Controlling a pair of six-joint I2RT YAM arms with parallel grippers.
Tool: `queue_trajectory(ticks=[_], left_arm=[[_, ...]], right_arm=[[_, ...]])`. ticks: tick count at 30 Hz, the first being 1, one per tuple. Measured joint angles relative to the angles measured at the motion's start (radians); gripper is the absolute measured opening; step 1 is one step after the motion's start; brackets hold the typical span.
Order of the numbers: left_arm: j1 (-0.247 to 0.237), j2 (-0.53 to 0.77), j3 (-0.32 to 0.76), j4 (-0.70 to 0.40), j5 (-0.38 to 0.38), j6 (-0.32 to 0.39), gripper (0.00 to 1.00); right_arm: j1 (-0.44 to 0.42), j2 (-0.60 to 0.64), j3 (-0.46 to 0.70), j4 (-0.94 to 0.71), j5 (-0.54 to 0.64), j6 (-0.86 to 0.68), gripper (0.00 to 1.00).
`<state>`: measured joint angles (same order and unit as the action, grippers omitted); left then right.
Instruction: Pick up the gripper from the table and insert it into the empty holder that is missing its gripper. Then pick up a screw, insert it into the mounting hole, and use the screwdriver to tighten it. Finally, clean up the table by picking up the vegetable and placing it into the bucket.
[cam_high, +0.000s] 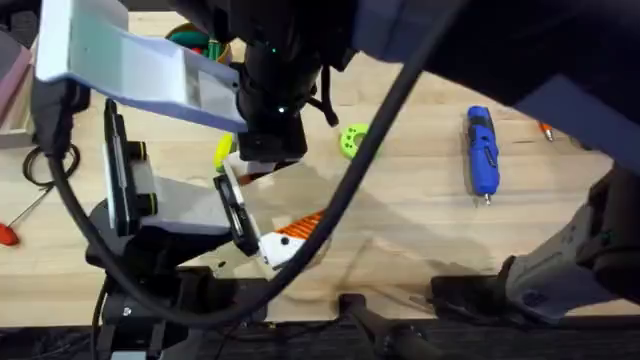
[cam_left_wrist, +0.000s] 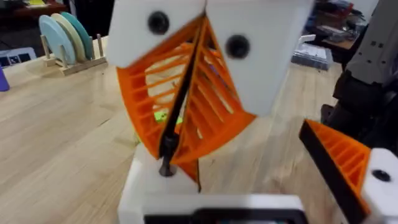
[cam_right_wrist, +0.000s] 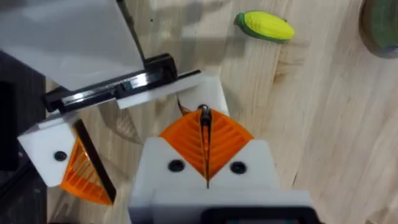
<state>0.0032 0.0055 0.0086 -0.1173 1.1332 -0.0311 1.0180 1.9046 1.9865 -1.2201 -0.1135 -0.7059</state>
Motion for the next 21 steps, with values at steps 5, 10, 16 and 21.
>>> queue_trajectory(ticks=[5, 10, 16, 21], left_arm=[[0.000, 0.000, 0.000, 0.000, 0.000, 0.000, 0.985], [0.000, 0.000, 0.000, 0.000, 0.000, 0.000, 0.985], [0.000, 0.000, 0.000, 0.000, 0.000, 0.002, 0.985], [0.000, 0.000, 0.000, 0.000, 0.000, 0.008, 0.985]], right_arm=[[0.000, 0.000, 0.000, -0.001, 0.000, 0.000, 0.006], [0.000, 0.000, 0.000, -0.004, 0.000, 0.000, 0.006], [0.000, 0.000, 0.001, -0.021, 0.001, 0.000, 0.006], [-0.001, 0.000, 0.009, -0.030, 0.002, 0.000, 0.006]])
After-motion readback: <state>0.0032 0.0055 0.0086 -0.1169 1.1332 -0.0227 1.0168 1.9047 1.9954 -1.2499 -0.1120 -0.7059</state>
